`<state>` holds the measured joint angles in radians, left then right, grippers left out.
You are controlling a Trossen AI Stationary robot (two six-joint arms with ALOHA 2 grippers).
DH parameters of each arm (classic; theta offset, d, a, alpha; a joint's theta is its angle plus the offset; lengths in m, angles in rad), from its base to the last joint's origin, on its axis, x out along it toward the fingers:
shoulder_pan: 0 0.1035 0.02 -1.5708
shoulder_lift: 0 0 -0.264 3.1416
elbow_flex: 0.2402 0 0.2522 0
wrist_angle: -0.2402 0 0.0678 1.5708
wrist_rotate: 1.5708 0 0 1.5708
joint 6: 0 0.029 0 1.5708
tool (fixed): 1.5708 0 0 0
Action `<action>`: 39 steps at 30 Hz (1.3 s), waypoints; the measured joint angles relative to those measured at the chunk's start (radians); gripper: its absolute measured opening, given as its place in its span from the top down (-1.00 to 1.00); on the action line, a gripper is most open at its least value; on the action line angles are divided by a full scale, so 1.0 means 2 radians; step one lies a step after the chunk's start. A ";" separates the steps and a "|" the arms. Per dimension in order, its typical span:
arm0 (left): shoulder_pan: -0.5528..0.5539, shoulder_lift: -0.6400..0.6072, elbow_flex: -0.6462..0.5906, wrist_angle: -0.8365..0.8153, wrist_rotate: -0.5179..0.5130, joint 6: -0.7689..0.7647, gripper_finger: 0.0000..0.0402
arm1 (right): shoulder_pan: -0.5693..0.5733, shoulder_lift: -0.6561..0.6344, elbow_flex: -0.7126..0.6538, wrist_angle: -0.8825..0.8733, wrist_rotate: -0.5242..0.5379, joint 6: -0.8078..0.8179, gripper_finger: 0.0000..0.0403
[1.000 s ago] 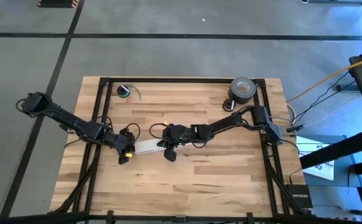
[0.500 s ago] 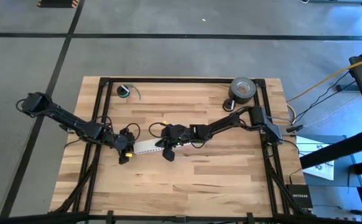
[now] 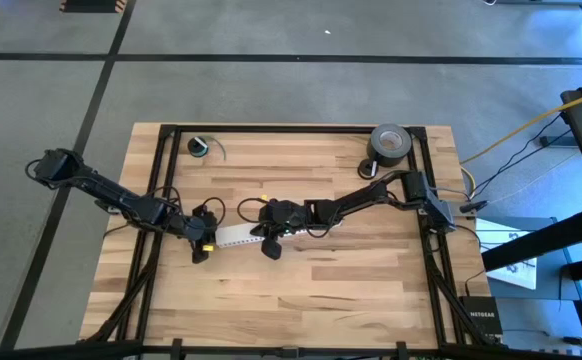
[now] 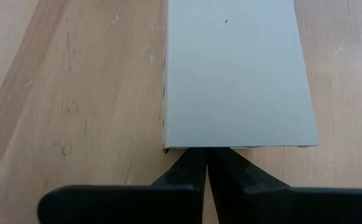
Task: Ziptie cables
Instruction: Close the white cable duct
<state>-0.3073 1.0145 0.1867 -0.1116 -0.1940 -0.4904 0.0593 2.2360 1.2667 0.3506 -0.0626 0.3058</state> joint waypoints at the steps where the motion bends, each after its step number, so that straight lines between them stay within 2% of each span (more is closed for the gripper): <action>1: 0.000 0.000 0.000 0.000 0.000 0.000 1.00 | 0.000 0.000 0.000 0.000 0.000 0.000 1.00; 12: 0.000 0.000 0.000 -0.001 0.000 -0.006 1.00 | 0.000 -0.002 0.000 -0.002 0.008 0.000 1.00; 19: 0.001 0.000 0.000 0.000 -0.003 -0.005 1.00 | 0.001 -0.021 0.000 -0.057 0.026 -0.010 1.00; 25: 0.001 0.000 0.000 0.000 -0.002 -0.005 1.00 | 0.000 -0.021 -0.003 -0.034 0.024 -0.009 1.00; 29: 0.001 0.000 0.003 0.000 -0.001 -0.005 1.00 | -0.001 -0.028 -0.001 0.000 -0.003 -0.009 1.00; 35: 0.001 -0.005 0.064 -0.125 0.004 -0.017 1.00 | -0.004 -0.065 0.020 -0.073 0.017 -0.012 0.97; 39: -0.003 -0.015 0.117 -0.214 0.006 -0.029 1.00 | -0.009 -0.108 0.049 -0.177 0.028 -0.031 0.78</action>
<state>-0.3134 0.9845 0.4207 -0.5403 -0.1825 -0.5493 0.0422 2.0199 1.3646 -0.0029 -0.0063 0.2440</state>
